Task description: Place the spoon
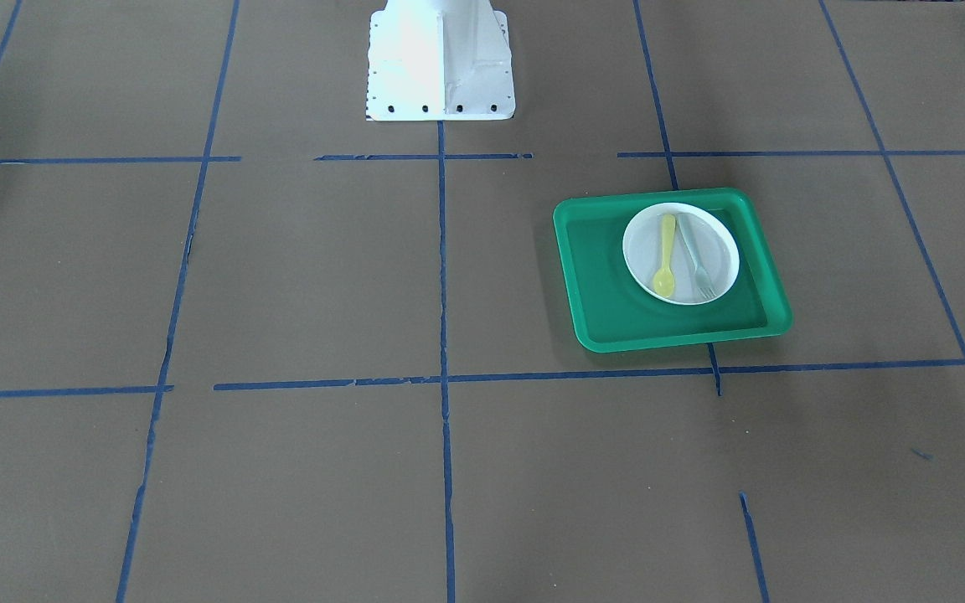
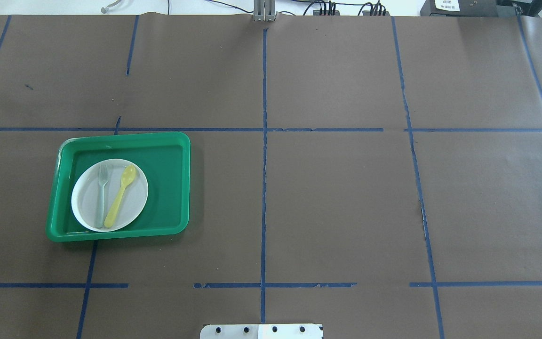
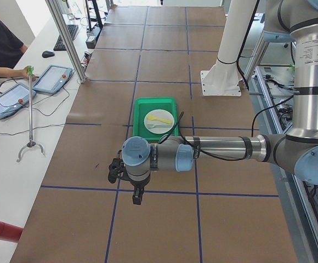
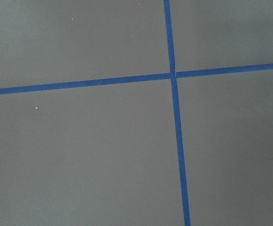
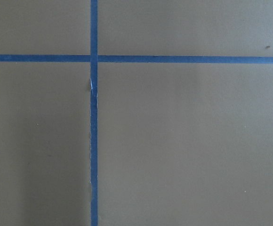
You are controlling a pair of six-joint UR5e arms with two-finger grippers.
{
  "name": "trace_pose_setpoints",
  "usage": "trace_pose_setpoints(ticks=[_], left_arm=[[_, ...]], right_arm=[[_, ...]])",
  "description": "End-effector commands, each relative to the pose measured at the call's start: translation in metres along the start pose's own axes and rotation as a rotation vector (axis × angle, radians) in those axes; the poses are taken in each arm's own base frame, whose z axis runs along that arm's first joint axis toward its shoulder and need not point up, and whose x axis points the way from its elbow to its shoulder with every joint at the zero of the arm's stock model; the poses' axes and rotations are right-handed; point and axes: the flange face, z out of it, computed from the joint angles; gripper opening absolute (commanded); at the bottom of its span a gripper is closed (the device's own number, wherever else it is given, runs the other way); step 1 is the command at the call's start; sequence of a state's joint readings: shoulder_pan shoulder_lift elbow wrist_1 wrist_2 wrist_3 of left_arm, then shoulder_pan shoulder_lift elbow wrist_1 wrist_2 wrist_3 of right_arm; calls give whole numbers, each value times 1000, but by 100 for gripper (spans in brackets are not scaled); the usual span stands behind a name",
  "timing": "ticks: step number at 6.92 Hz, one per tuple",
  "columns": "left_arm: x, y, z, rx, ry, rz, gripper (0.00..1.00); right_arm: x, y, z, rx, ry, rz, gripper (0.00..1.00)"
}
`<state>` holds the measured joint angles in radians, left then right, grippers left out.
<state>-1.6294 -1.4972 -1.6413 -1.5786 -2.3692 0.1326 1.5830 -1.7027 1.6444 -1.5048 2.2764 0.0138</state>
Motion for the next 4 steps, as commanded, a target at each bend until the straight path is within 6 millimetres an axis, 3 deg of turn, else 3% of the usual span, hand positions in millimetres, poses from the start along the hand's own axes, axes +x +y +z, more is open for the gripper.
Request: trace_pose_setpoints(ticks=[1,3,4], left_arm=[[0,0,0,1,1,7,100],[7,-9,-5,13,1,22,100],[20,-23,-10,23,-9,43,100]], right_arm=[[0,0,0,1,0,-1,100],[0,0,0,0,0,0,100],[0,0,0,0,0,-2,100]])
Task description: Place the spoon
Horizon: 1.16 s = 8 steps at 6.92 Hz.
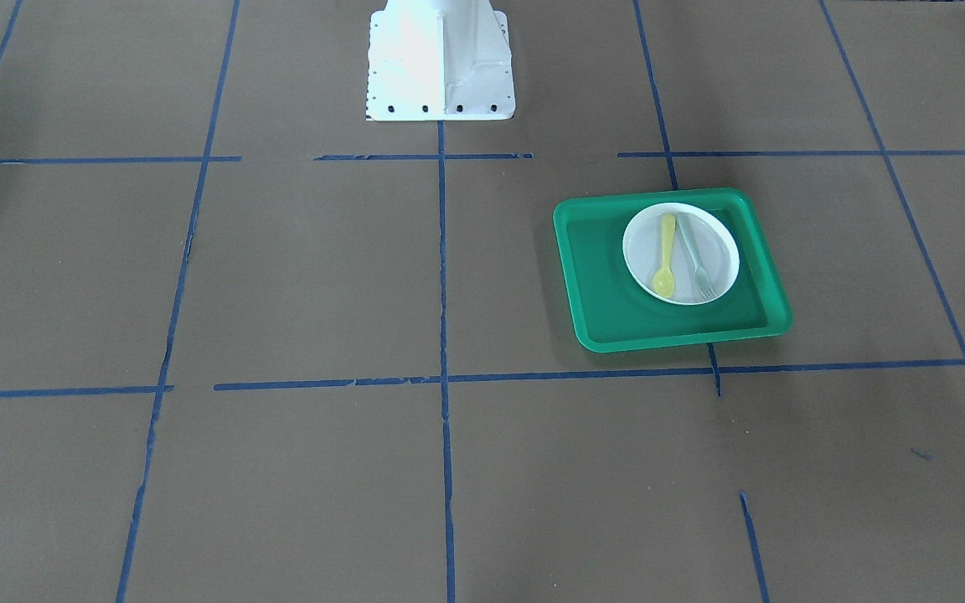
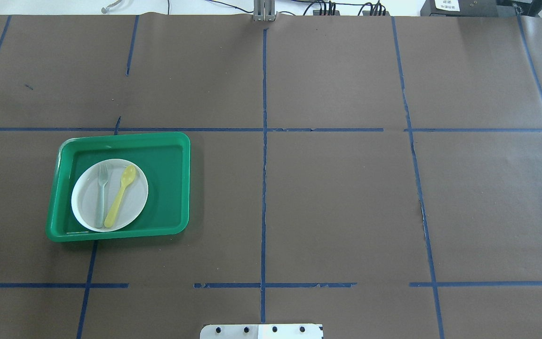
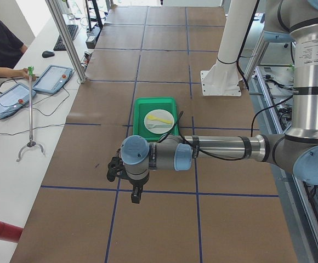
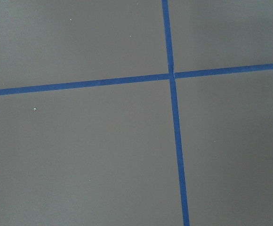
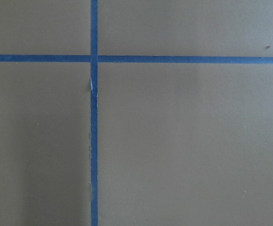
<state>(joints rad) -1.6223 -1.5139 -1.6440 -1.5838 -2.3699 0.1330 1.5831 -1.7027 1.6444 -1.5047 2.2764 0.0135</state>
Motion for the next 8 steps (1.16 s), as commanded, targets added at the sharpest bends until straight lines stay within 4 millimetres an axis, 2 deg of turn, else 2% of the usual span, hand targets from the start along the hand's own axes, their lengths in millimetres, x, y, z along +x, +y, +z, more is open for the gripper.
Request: trace_pose_setpoints(ticks=[1,2,3,4,6,8], left_arm=[[24,-21,-13,27,0,-39,100],[68,-34,-11,25,10,-95,100],[148,-70,4,2,22,-30,100],[207,-87,-1,18,30,-54,100],[304,-79,2,4,85,-108,100],[412,-70,40,-37,72,-186,100]], right_arm=[[0,0,0,0,0,0,100],[0,0,0,0,0,0,100],[0,0,0,0,0,0,100],[0,0,0,0,0,0,100],[0,0,0,0,0,0,100],[0,0,0,0,0,0,100]])
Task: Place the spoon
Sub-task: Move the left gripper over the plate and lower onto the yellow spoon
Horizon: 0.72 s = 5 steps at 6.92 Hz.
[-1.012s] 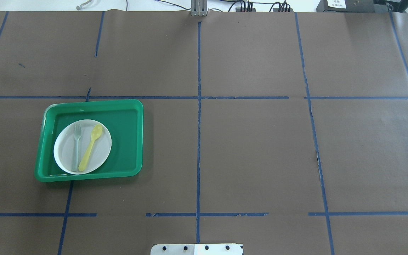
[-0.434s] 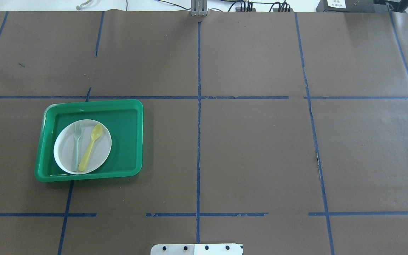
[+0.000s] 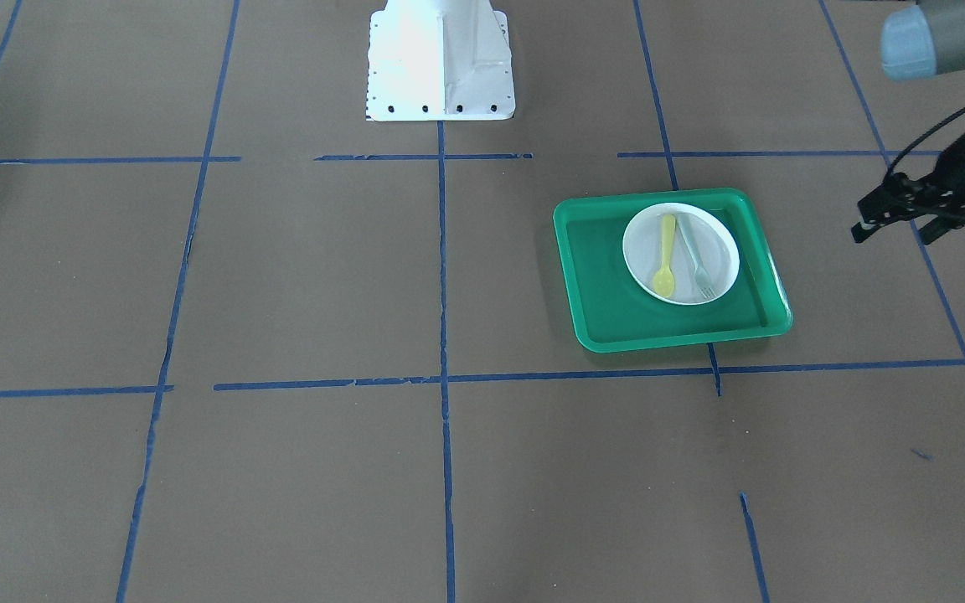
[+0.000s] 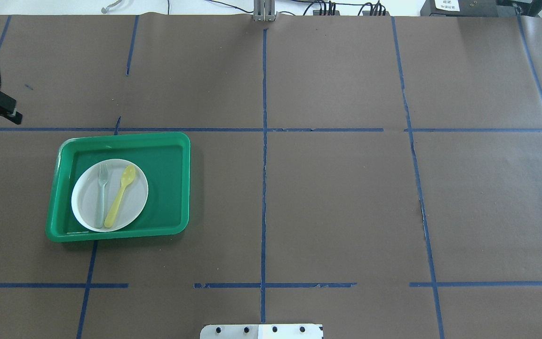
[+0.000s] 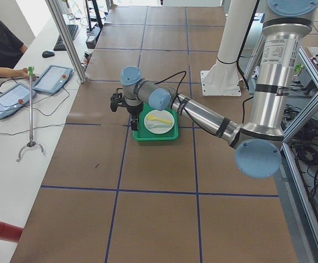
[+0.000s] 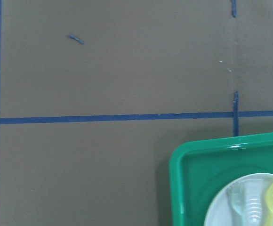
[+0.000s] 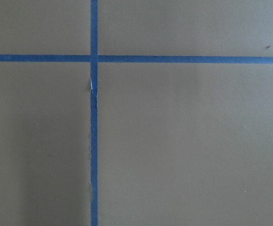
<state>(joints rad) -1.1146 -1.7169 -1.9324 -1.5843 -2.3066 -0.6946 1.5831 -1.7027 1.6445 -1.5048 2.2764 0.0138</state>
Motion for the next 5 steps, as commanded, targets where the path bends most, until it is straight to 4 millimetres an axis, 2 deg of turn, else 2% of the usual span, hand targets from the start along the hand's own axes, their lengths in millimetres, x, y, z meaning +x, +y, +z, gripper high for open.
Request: trace_pose_setpoints(ticks=[1,2,4,5], left_arm=[[102,30,49,-28,-17,-94,100],[126,45,78,4,-22,-84,100],[130,52,133,7,19,-99,100],[132,60,152,-17,5,-90,100]], right_arm=[[0,0,0,1,0,-1,100],[0,0,0,1,0,-1,100],[0,0,0,0,0,0,100],[0,0,0,0,0,0,100]])
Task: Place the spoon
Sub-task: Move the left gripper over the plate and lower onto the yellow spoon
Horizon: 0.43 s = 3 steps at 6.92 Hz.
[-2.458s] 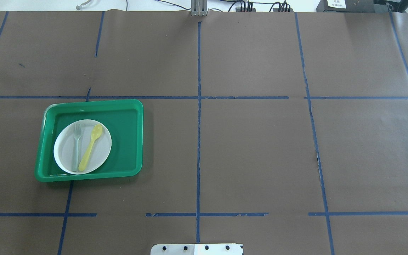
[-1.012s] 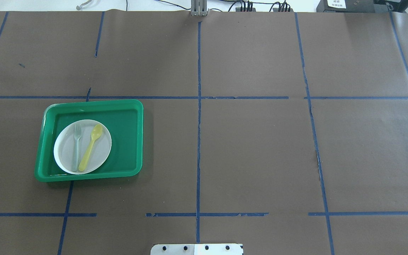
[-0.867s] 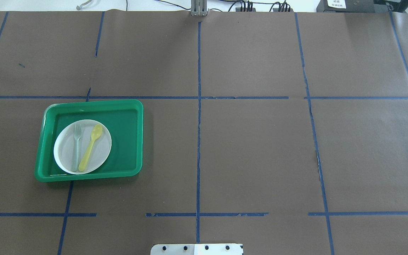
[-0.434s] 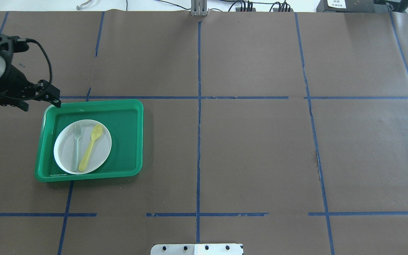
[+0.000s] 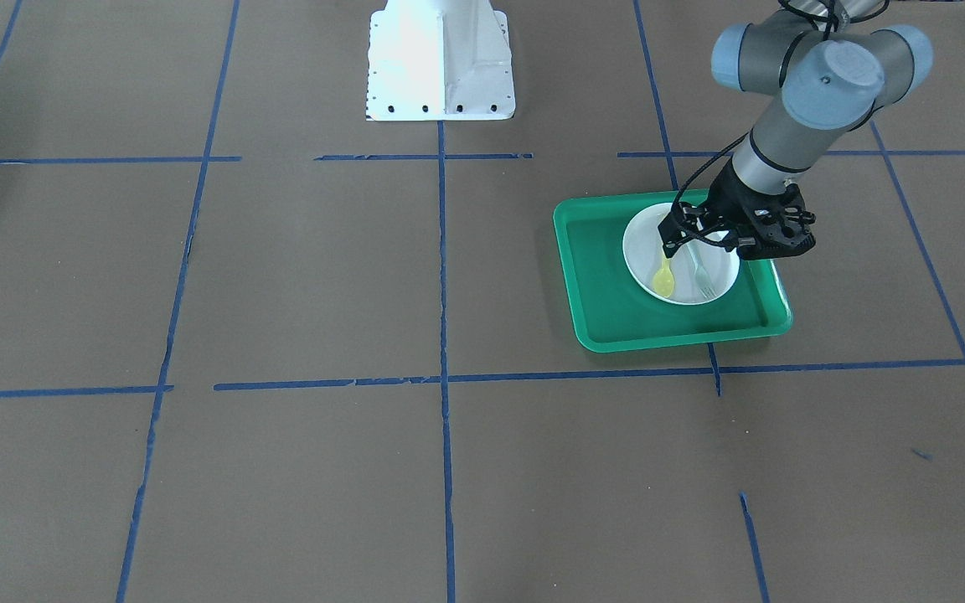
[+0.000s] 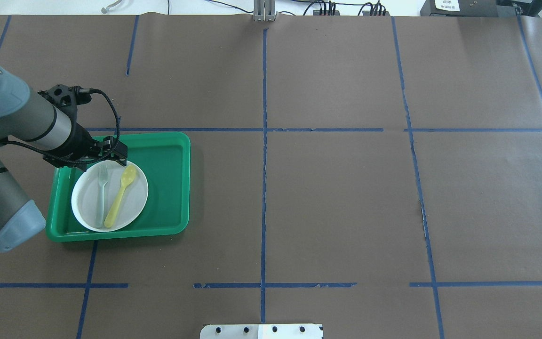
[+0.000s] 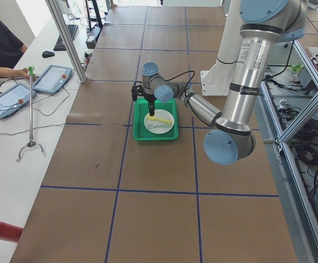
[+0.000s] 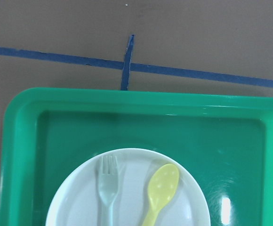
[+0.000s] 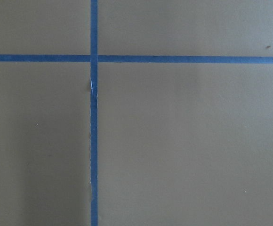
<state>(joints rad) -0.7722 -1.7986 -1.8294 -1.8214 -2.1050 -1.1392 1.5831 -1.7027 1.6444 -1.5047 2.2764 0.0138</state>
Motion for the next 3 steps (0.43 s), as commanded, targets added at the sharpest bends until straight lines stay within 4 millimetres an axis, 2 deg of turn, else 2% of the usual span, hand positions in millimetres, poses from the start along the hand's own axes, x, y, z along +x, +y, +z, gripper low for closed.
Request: trace_pose_setpoints(ticks=[1,3], left_arm=[[5,17,37,-9,-24,-1,93],[2,20,56,-27,-47,1,79]], right_arm=[[0,0,0,0,0,0,100],[0,0,0,0,0,0,100]])
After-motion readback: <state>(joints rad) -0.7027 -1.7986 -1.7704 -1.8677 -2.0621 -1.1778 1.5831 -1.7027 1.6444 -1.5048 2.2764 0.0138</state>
